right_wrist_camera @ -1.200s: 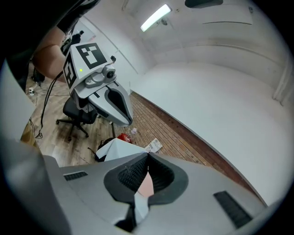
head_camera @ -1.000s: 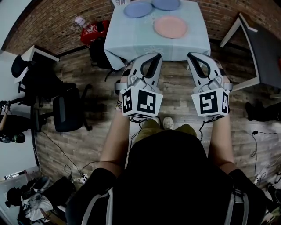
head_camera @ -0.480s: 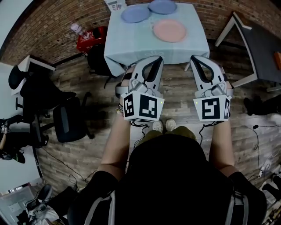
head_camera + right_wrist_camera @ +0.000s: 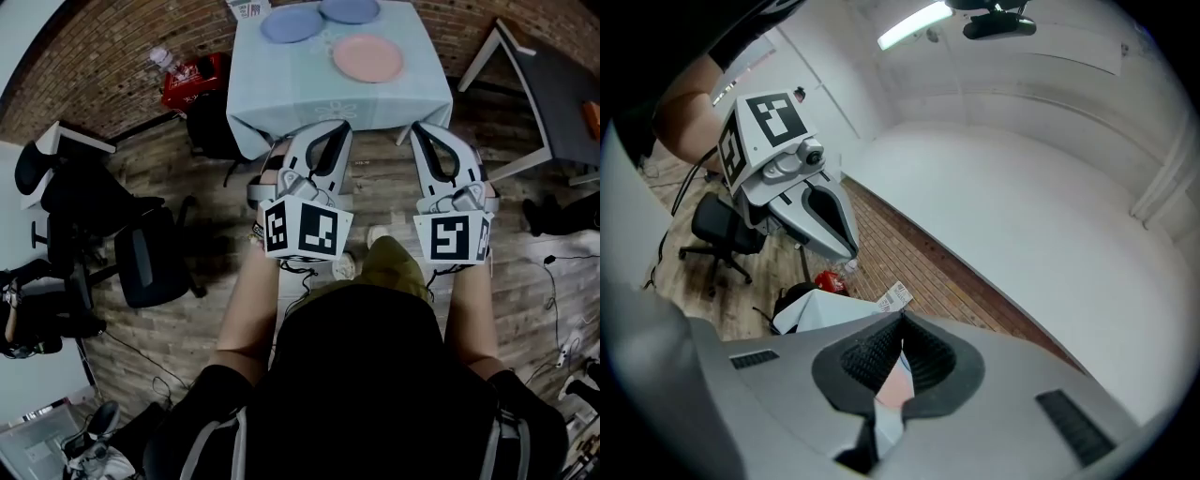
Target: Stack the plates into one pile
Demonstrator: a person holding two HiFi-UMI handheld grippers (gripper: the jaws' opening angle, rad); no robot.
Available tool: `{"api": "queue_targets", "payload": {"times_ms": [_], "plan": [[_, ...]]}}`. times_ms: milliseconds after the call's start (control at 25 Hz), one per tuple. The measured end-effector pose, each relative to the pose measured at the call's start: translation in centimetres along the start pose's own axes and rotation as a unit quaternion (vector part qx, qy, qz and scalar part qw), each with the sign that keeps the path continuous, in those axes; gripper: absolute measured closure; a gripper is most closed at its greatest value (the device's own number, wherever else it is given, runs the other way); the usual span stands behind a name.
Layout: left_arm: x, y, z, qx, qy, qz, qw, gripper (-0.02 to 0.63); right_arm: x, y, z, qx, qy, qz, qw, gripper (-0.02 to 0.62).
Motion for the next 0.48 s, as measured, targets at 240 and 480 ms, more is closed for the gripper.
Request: {"api": "queue_targets", "payload": {"times_ms": [240, 480], "plan": [[1.0, -0.9, -1.3, -0.001, -0.002, -0.008, 1.0, 0.583, 0.1, -2.2, 0.0, 0.011, 0.005, 0.005, 1.0, 0.56], [2.2, -4.9, -2.2, 0.0, -0.005, -0.011, 0.9999, 0.583, -1.9, -5.9, -1.4, 0.001, 0.009, 0.016, 1.0, 0.56]]}}
Point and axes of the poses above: the fingertips, and each gripper's own axes: y backward along the fingers, x to its left, z out of its top, the point moved 6 cm from there along y, backward along the fingers, and after that the axes turned 6 degrees about -y, right-handed, at the moved point
